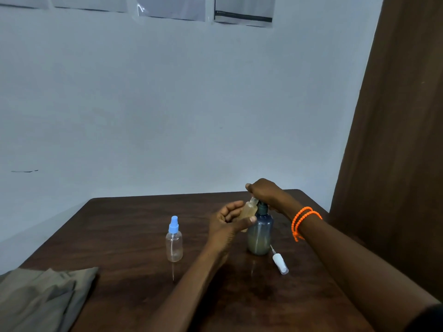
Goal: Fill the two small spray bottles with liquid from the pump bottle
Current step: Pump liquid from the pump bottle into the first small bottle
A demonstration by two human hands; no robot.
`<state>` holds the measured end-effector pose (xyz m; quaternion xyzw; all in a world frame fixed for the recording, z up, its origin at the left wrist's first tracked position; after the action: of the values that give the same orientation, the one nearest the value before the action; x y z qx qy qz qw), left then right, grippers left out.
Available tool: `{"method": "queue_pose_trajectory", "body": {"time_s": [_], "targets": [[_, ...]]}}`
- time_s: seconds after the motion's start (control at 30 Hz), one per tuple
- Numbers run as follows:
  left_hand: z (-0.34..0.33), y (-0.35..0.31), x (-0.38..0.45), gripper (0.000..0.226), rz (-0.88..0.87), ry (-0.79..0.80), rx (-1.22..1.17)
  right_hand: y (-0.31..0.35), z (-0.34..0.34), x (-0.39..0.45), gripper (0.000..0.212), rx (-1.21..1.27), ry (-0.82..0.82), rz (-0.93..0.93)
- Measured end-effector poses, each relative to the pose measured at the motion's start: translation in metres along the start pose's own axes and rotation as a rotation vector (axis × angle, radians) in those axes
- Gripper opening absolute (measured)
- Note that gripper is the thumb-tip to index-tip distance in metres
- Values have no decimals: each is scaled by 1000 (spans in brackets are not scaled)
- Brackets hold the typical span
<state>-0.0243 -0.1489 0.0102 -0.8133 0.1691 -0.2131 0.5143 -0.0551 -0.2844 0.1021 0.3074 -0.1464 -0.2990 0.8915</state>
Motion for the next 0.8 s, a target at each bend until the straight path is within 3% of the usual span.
{"method": "queue_pose_trajectory", "body": {"time_s": [0.4,0.63,0.8], "targets": [[-3,-1,-2,53,-17,33,25,-8,0,-1,28,67,36,-77],[-1,3,0,53,-14,18,43,-1,-1,-4,21,24,24,-8],[-1,1,0,54,-14,42,31,-3,0,-3,27,27,60,-53]]}}
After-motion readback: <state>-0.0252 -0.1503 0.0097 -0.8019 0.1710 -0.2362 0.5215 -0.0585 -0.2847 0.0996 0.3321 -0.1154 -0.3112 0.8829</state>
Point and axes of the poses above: each hand's wrist, its own x-axis towards the middle knuckle, its own z-axis out of the back of the hand, y = z × x, the point moved 9 cm from there along x, towards the middle knuckle, and after that the axes turned 6 degrees about -y, right-handed, at the moved point
